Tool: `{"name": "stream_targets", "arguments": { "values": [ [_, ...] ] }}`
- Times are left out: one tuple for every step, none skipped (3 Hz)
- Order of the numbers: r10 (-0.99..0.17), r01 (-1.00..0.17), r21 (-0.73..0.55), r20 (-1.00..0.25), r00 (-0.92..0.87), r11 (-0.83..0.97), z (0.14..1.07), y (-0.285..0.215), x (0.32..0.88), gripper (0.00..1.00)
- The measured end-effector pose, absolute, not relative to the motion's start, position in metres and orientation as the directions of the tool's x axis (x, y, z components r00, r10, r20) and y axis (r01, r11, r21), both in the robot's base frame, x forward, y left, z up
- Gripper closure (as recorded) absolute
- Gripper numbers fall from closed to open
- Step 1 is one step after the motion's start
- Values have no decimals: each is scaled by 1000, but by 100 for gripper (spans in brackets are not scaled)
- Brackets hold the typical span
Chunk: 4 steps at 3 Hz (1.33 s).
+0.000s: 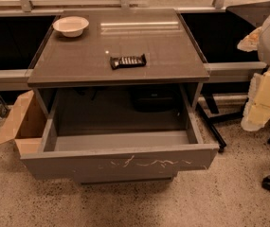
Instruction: Place rxbar chocolate into top drawer
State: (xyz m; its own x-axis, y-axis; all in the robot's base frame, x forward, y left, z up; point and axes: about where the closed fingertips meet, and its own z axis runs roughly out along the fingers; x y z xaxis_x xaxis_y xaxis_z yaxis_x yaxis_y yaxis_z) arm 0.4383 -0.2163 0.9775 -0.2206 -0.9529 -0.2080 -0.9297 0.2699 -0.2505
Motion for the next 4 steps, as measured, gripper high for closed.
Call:
{"name": "stream_targets", "arguments": {
  "values": [
    [-952, -927, -259, -213, -220, 272, 979, -216, 439, 0],
    [-934, -920, -294, -319, -160, 259, 975, -215, 489, 0],
    [-897, -919, -314, -434, -85, 239, 976, -212, 536, 0],
    [-819, -926, -304, -574, -12, 226, 971, -197, 582, 0]
  ]
}}
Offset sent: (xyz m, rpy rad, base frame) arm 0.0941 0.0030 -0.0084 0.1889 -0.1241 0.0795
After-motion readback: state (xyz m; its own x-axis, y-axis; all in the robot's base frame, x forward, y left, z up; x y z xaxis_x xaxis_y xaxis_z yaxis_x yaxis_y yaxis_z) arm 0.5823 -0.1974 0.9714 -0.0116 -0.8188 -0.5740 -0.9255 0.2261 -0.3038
